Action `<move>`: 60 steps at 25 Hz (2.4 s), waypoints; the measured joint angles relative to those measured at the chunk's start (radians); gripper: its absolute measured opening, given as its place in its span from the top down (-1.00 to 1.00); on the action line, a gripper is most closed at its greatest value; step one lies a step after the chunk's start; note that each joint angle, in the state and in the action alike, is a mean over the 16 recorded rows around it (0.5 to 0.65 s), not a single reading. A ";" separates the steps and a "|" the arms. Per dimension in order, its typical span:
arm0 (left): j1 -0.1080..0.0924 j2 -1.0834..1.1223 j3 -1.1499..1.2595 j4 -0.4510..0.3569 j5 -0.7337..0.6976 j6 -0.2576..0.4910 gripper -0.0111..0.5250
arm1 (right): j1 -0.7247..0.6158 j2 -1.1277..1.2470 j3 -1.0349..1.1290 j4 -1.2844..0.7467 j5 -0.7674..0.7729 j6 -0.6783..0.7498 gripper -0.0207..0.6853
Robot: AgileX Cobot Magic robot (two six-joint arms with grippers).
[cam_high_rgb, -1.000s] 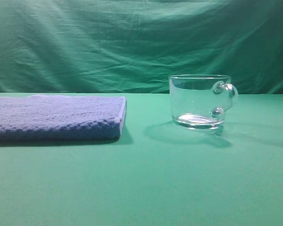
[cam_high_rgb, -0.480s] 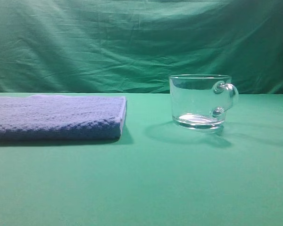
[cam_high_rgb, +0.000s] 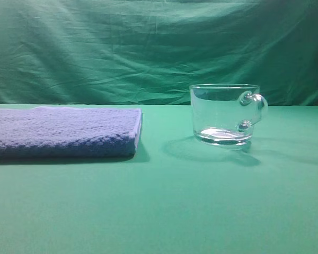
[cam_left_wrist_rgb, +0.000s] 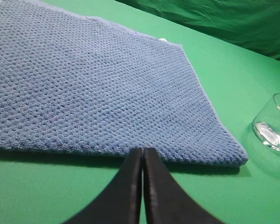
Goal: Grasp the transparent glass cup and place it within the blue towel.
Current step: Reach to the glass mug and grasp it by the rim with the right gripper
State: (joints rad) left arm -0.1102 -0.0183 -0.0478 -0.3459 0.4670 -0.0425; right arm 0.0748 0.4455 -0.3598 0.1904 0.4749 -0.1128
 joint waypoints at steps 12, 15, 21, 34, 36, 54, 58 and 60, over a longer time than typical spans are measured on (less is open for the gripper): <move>0.000 0.000 0.000 0.000 0.000 0.000 0.96 | 0.074 0.359 -0.298 -0.005 0.351 -0.171 0.94; 0.000 0.000 0.000 0.000 0.000 0.000 0.96 | 0.130 0.469 -0.391 -0.034 0.432 -0.162 0.94; 0.000 0.000 0.000 0.000 0.000 0.000 0.96 | 0.274 0.698 -0.559 -0.108 0.545 -0.094 0.91; 0.000 0.000 0.000 0.000 0.000 0.000 0.96 | 0.440 1.046 -0.721 -0.147 0.555 -0.005 -0.15; 0.000 0.000 0.000 0.000 0.000 0.000 0.96 | 0.442 1.084 -0.726 -0.140 0.540 -0.003 -0.35; 0.000 0.000 0.000 0.000 0.000 0.000 0.96 | 0.442 1.341 -0.729 -0.125 0.338 0.000 -0.55; 0.000 0.000 0.000 0.000 0.000 0.000 0.96 | 0.442 1.358 -0.730 -0.125 0.305 -0.001 -0.39; 0.000 0.000 0.000 0.000 0.000 0.000 0.96 | 0.442 1.361 -0.730 -0.125 0.293 -0.002 -0.25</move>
State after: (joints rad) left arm -0.1102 -0.0183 -0.0478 -0.3459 0.4670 -0.0425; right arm 0.5169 1.8069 -1.0897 0.0651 0.7678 -0.1146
